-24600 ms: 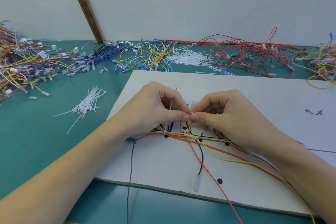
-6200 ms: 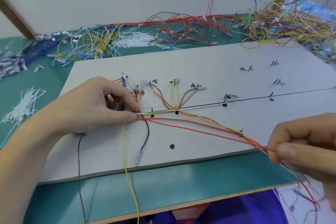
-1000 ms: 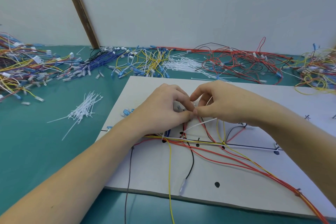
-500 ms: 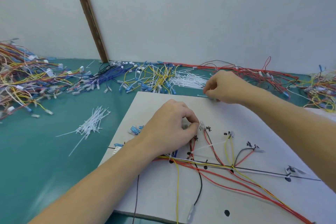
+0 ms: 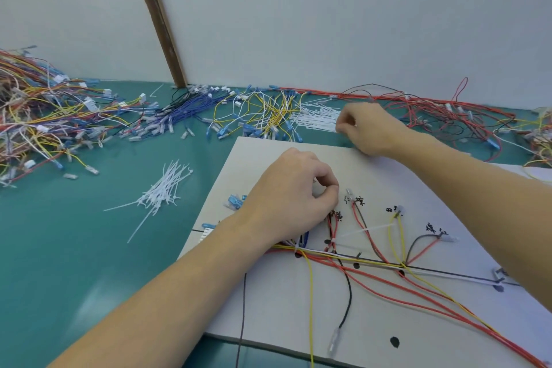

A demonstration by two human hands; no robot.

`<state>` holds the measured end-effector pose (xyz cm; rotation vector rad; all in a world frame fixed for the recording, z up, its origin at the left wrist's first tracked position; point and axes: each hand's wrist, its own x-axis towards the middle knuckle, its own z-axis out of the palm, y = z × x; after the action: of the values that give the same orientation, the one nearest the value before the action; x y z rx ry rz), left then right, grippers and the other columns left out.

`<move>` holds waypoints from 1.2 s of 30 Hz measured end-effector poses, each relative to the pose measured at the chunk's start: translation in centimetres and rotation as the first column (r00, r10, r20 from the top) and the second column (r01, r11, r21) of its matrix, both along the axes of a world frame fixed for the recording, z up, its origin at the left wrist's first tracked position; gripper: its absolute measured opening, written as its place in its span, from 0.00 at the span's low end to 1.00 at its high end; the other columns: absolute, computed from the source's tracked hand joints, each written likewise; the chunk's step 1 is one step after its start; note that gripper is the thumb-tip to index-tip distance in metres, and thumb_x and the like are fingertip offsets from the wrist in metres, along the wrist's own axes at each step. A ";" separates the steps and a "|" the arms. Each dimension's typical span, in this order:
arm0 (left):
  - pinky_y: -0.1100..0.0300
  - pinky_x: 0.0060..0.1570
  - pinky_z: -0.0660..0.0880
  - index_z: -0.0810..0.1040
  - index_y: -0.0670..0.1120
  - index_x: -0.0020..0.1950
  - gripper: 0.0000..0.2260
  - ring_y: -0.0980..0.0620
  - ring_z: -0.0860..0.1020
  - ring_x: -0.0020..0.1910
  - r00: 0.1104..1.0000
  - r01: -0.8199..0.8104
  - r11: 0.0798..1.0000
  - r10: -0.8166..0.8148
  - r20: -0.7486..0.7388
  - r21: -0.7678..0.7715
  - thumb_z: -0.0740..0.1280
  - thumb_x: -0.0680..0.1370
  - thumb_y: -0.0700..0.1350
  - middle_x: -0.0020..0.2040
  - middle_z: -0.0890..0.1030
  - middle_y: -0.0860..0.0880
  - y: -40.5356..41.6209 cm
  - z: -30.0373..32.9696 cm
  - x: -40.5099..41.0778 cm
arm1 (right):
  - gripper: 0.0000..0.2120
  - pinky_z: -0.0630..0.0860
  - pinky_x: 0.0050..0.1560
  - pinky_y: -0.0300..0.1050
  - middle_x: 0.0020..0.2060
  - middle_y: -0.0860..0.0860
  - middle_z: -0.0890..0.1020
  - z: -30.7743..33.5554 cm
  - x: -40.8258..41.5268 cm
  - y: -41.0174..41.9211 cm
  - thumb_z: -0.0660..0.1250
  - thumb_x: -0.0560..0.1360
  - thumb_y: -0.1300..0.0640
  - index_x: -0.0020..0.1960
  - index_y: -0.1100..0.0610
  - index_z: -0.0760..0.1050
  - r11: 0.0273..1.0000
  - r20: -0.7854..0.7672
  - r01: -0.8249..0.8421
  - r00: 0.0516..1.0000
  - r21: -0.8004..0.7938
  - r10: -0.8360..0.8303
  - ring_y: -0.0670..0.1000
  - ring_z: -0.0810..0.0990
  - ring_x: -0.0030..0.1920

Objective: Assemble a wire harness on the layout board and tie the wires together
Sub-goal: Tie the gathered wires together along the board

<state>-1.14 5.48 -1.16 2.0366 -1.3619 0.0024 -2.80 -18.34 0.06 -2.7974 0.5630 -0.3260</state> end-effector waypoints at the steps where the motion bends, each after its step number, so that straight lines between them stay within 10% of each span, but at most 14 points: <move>1: 0.61 0.52 0.70 0.86 0.52 0.44 0.05 0.56 0.74 0.49 1.000 0.001 1.000 -0.001 -0.004 -0.010 0.70 0.77 0.47 0.43 0.83 0.56 0.0 0.1 0.0 | 0.03 0.77 0.53 0.50 0.48 0.51 0.84 0.5 -0.5 0.4 0.66 0.81 0.58 0.49 0.53 0.77 0.998 0.118 -0.030 0.993 0.050 0.024 0.51 0.81 0.46; 6: 0.75 0.47 0.69 0.86 0.51 0.50 0.04 0.64 0.77 0.46 0.993 -0.015 0.991 -0.001 -0.121 -0.132 0.72 0.77 0.46 0.42 0.84 0.61 0.1 0.6 -0.3 | 0.05 0.78 0.32 0.40 0.35 0.47 0.84 3.9 -5.1 4.1 0.65 0.83 0.60 0.51 0.55 0.79 0.818 0.561 -0.229 0.817 0.528 -0.134 0.46 0.79 0.30; 11: 0.74 0.43 0.68 0.85 0.53 0.60 0.10 0.59 0.78 0.49 0.963 0.037 0.975 -0.093 -0.253 -0.218 0.72 0.79 0.52 0.49 0.86 0.62 0.2 1.0 -0.8 | 0.08 0.77 0.35 0.35 0.37 0.49 0.84 5.3 -11.9 6.5 0.67 0.79 0.58 0.55 0.58 0.83 0.379 0.475 -0.379 0.857 0.844 -0.200 0.45 0.78 0.34; 17: 0.76 0.43 0.70 0.88 0.47 0.52 0.05 0.63 0.81 0.44 0.919 0.230 0.947 -0.287 -0.272 -0.223 0.76 0.77 0.44 0.46 0.88 0.55 0.1 1.2 -2.3 | 0.06 0.78 0.34 0.35 0.39 0.51 0.84 4.0 -15.4 7.7 0.68 0.76 0.57 0.49 0.55 0.83 0.156 0.424 -0.397 0.876 0.905 -0.231 0.46 0.79 0.34; 24: 0.35 0.37 0.73 0.87 0.51 0.44 0.04 0.31 0.79 0.37 0.886 0.255 0.953 -0.298 -0.354 -0.164 0.74 0.78 0.45 0.40 0.87 0.53 0.4 1.6 -2.2 | 0.10 0.82 0.41 0.39 0.45 0.56 0.87 2.0 -15.5 8.3 0.68 0.75 0.56 0.54 0.59 0.81 0.282 0.491 -0.430 0.849 0.858 -0.198 0.51 0.84 0.39; 29: 0.49 0.40 0.74 0.88 0.50 0.45 0.02 0.47 0.83 0.40 0.893 0.244 0.955 -0.288 -0.346 -0.166 0.76 0.77 0.45 0.41 0.87 0.54 0.5 1.0 -2.1 | 0.05 0.82 0.40 0.42 0.41 0.56 0.86 1.1 -15.6 8.5 0.67 0.80 0.65 0.51 0.60 0.81 0.469 0.543 -0.418 0.823 0.778 -0.167 0.54 0.85 0.38; 36: 0.73 0.43 0.66 0.86 0.48 0.52 0.04 0.56 0.76 0.41 0.991 0.132 0.959 -0.132 0.017 -0.249 0.74 0.78 0.42 0.41 0.83 0.58 1.7 4.6 -2.8 | 0.07 0.82 0.38 0.45 0.39 0.58 0.85 1.0 -15.8 8.3 0.66 0.80 0.67 0.48 0.59 0.82 0.444 0.565 -0.428 0.790 0.787 -0.240 0.57 0.84 0.36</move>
<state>-3.94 7.15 3.45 1.7346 -1.4193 0.1102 -18.58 -10.05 1.07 -1.4938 0.2500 -0.6431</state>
